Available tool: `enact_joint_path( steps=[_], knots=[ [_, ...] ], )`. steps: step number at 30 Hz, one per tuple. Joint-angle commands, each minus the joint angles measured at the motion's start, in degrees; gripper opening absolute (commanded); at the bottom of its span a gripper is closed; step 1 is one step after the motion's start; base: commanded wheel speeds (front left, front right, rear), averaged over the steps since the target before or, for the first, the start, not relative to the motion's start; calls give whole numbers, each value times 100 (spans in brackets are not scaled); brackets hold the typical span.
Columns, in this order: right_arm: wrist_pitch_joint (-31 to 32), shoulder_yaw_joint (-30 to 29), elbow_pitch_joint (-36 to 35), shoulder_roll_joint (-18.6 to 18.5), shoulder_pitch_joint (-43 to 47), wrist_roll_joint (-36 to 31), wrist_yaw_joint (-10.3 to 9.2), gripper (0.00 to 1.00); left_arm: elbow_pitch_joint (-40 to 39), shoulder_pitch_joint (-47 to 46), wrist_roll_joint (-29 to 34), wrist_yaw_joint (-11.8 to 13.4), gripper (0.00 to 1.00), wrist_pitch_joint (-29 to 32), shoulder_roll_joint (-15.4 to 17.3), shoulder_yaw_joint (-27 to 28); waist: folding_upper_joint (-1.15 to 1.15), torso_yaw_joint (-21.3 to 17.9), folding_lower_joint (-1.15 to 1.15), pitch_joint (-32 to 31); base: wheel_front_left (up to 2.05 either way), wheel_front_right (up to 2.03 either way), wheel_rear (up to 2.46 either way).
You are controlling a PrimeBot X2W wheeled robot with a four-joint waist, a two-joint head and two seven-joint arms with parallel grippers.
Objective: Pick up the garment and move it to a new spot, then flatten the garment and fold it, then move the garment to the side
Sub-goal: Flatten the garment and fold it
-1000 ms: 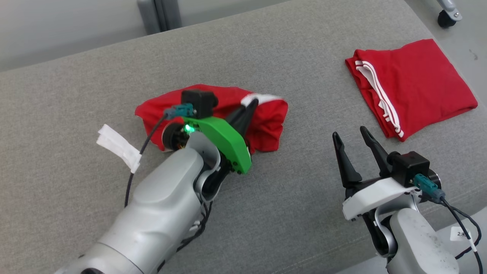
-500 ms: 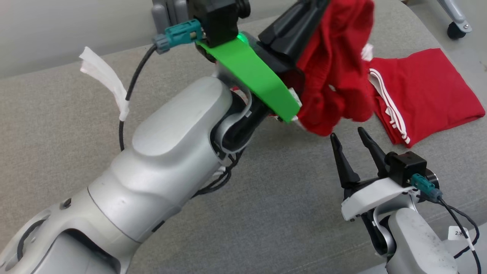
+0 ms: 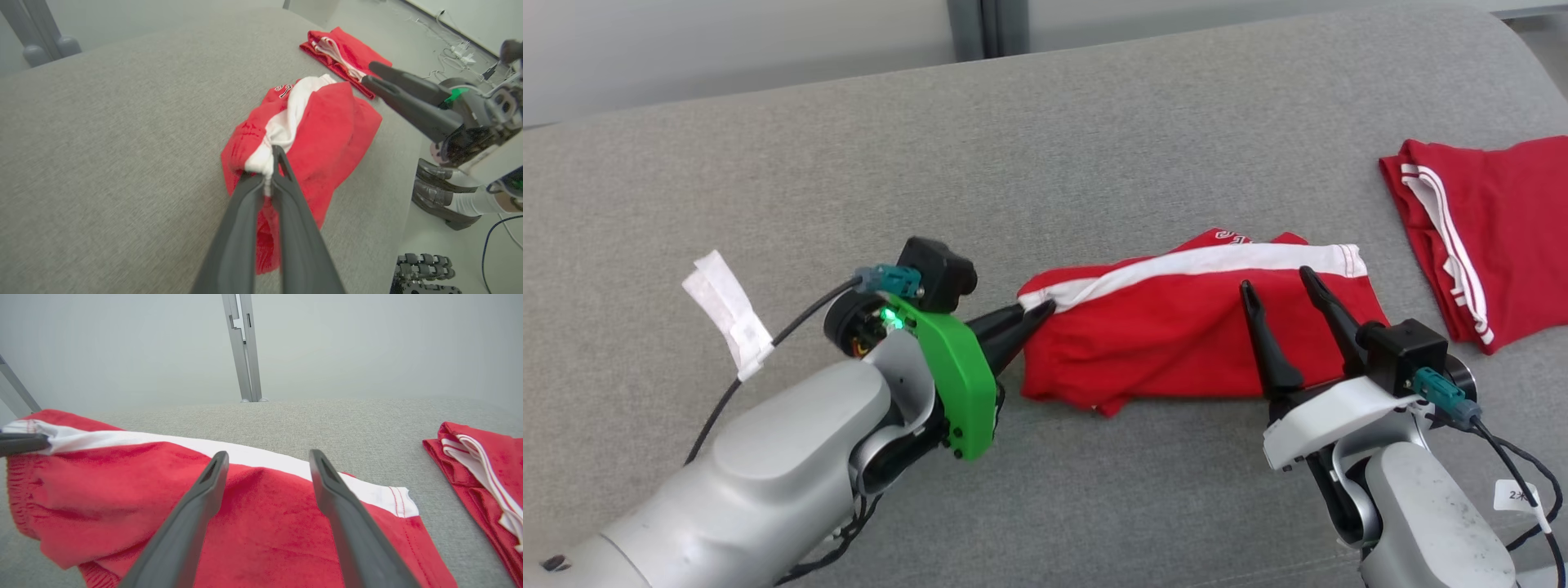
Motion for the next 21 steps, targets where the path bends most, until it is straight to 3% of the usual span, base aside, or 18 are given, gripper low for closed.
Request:
enact_joint_path(
  steps=[1,5,10,16,21],
  knots=[
    [25,8,-14,-24,-8,-18,-11,100,87,170,133,-13,0,79,31,-12,0,186,0,-18,0,0,0],
    [56,14,-25,-22,53,-35,-11,100,374,456,409,-13,0,313,190,-10,0,237,0,-97,0,0,0],
    [75,10,-25,-82,134,20,-11,100,780,691,764,-9,0,160,321,-15,0,217,0,-231,0,0,0],
    [97,-83,-99,-122,228,15,-10,100,1295,889,1027,513,0,-458,337,87,0,180,0,-310,0,0,0],
    [138,-191,-167,-121,270,-31,-10,100,1545,1071,919,808,0,-822,220,254,0,221,0,-337,0,0,0]
  ],
)
